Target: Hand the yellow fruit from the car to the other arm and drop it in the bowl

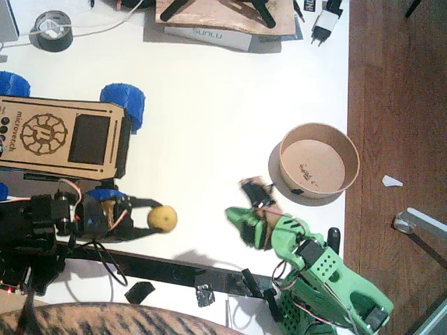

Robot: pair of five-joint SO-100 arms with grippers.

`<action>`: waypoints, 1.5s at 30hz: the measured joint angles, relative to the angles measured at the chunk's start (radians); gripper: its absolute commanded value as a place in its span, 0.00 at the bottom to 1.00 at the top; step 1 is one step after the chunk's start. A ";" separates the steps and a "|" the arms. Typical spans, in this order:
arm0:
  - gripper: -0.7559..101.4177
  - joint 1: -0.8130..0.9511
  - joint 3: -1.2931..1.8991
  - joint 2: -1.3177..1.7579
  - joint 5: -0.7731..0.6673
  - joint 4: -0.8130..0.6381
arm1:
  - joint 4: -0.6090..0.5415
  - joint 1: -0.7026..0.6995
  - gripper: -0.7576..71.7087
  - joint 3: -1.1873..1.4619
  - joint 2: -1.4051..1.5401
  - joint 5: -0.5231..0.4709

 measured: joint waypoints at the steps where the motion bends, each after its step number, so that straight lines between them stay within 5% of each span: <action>1: 0.01 0.000 0.029 0.014 -0.011 -0.018 | -0.006 -0.025 0.01 0.000 0.000 -0.008; 19: 0.01 0.002 0.103 0.057 -0.031 -0.084 | 0.043 -0.390 0.01 -0.032 0.055 -0.081; 24: 0.01 0.002 0.103 0.048 -0.048 -0.124 | -0.044 -0.402 0.01 -0.035 0.000 -0.091; 33: 0.01 0.037 0.103 0.029 -0.146 -0.140 | -0.305 -0.380 0.24 -0.049 -0.123 -0.091; 45: 0.01 0.038 0.103 0.029 -0.149 -0.140 | -0.387 -0.336 0.33 -0.097 -0.213 -0.060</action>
